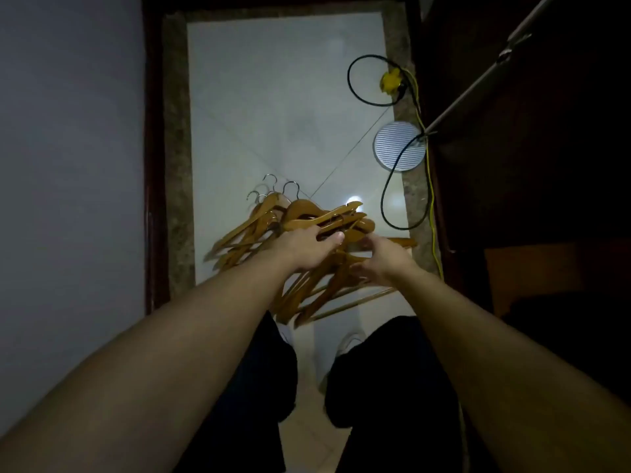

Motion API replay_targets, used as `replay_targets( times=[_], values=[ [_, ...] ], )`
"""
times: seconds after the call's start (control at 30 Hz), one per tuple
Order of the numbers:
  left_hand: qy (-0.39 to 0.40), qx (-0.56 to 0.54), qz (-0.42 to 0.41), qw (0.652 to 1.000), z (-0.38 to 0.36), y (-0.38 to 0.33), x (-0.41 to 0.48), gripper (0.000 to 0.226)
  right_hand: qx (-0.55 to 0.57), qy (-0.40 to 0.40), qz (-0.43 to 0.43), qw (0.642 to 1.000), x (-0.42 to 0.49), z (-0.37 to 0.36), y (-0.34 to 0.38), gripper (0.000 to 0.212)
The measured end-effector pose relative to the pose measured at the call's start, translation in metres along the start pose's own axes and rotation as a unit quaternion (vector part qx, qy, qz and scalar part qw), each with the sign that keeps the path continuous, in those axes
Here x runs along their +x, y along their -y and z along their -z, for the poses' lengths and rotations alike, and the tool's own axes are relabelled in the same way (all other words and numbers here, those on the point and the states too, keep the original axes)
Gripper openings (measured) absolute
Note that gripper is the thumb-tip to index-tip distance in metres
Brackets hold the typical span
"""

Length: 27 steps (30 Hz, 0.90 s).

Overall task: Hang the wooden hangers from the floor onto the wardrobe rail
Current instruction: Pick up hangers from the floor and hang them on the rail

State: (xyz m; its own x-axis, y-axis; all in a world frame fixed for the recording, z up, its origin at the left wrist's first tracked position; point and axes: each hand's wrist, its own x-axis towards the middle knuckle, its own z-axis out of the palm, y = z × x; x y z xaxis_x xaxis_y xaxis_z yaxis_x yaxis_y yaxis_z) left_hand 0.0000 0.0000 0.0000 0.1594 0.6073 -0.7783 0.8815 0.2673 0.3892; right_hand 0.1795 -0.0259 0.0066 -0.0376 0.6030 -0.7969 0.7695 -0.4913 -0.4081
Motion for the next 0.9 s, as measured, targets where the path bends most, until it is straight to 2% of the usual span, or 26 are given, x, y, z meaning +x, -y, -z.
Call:
replay_targets(
  times=[0.23,0.43,0.67,0.8,0.9],
  values=[
    [0.023,-0.023,0.011,0.999,-0.063,0.036,0.101,0.066,-0.025,-0.018,-0.025,0.999,0.104,-0.049,-0.075,0.06],
    [0.033,-0.02,0.03,0.999,-0.104,0.069,0.15,0.075,-0.004,-0.02,-0.003,1.0,0.152,-0.084,-0.1,0.058],
    [0.051,-0.007,0.051,0.997,-0.121,0.082,0.165,0.082,-0.081,-0.016,-0.003,0.997,0.169,-0.1,-0.107,0.049],
    [0.067,-0.032,0.059,0.996,-0.134,0.091,0.184,0.074,-0.174,-0.029,0.003,0.984,0.196,-0.108,-0.12,0.052],
    [0.072,-0.019,0.074,0.994,-0.146,0.099,0.2,0.079,-0.209,-0.024,0.001,0.978,0.215,-0.113,-0.132,0.057]
  ],
)
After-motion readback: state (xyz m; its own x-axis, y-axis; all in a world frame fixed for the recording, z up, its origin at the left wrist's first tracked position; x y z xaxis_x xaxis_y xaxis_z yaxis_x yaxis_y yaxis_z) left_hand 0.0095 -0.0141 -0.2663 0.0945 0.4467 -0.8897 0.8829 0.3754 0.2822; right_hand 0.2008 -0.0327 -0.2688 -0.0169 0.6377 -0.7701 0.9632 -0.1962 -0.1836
